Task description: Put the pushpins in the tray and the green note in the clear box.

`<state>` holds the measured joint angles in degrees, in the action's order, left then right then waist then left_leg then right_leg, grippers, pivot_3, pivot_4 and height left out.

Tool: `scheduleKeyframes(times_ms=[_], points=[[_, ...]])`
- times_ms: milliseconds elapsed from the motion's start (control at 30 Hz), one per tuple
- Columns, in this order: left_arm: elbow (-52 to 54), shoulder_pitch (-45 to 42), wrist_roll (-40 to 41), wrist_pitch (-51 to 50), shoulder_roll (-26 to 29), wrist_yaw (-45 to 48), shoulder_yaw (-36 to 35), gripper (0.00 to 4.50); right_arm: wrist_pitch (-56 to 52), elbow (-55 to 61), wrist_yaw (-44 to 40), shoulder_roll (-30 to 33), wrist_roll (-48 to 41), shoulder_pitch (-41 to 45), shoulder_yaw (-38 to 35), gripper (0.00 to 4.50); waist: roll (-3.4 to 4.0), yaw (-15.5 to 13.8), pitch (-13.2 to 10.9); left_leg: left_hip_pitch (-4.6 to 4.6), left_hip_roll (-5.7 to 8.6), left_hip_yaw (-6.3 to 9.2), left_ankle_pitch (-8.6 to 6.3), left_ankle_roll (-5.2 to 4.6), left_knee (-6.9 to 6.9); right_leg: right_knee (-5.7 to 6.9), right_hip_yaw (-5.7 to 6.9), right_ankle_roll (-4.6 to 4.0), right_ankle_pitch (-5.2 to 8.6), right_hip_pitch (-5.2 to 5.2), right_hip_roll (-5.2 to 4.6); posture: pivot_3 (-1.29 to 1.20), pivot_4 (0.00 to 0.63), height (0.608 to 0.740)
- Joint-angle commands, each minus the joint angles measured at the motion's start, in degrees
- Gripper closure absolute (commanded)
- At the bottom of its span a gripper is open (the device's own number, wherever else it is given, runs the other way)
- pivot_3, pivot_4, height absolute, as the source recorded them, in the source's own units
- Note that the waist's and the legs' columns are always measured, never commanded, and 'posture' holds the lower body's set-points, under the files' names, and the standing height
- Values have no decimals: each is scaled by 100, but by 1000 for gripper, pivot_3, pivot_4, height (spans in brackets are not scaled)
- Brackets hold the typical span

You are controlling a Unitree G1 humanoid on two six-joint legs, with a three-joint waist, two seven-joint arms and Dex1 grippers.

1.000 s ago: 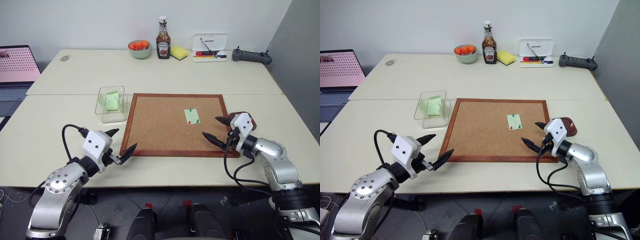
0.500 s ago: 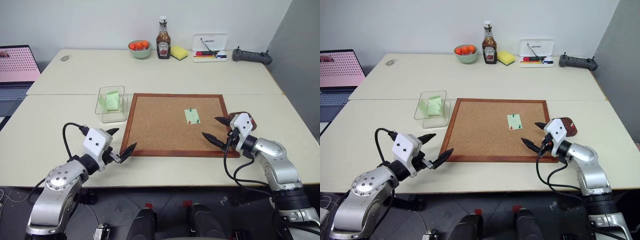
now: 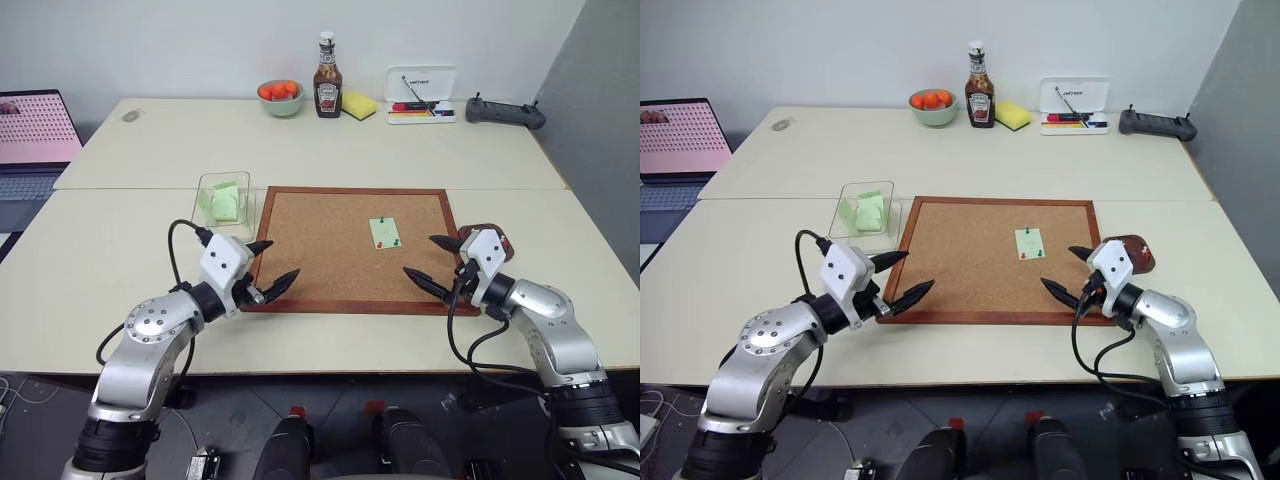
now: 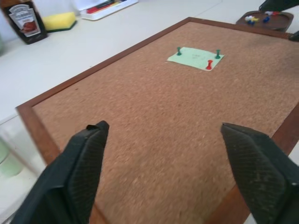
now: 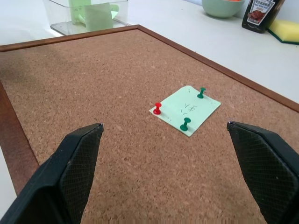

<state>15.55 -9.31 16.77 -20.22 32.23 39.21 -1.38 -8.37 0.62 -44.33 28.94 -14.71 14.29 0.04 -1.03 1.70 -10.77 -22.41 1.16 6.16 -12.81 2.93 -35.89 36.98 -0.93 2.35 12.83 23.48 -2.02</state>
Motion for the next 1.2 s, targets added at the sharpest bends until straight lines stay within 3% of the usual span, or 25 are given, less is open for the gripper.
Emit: scheduleKeyframes(times_ms=[33, 433, 600, 867, 1167, 1200], points=[[-349, -422, -186, 247, -149, 147, 370, 1463, -9, 342, 92, 6, -29, 4, -88, 0, 0, 1, 0, 0, -1, 0, 0, 0, 0, 0, 0, 2, -1, 0, 0, 0, 150, 740], [-2156, -1403, -661, 985, -967, 326, 1035, 3573, -487, 385, 488, -266, 145, 258, 239, 0, 0, 14, 0, 2, 1, 2, 0, 0, -1, 2, 1, 12, -8, -2, 0, 0, 150, 740], [-2975, -1507, -879, 1236, -1079, 478, 1178, 4494, -991, 15, 853, -626, 140, 833, 251, 0, 0, 23, 0, 4, 1, 1, 0, 0, -1, 4, 0, 13, -8, -2, 1, 0, 150, 740], [-3244, -1511, -1078, 1438, -1046, 699, 1293, 4494, -1224, -1235, 1151, -916, 518, 2013, 435, 0, 7, 8, 5, 9, 6, 3, 1, -1, -4, 4, 0, 15, -10, -9, -2, 0, 150, 740], [-3005, -1401, -1103, 1346, -1067, 717, 1302, 4494, -609, -3351, 1305, -1250, 1106, 3248, 622, 0, 10, 17, 7, 25, 6, -1, 1, -1, 2, 8, -4, 13, -10, -16, -1, 0, 150, 740], [-2982, -1394, -1103, 1333, -1068, 714, 1301, 4499, -530, -3554, 1316, -1279, 1152, 3345, 630, 176, 10, 17, 7, 25, 6, -1, 1, -1, 2, 8, -4, 13, -10, -17, -2, 0, 150, 740]])
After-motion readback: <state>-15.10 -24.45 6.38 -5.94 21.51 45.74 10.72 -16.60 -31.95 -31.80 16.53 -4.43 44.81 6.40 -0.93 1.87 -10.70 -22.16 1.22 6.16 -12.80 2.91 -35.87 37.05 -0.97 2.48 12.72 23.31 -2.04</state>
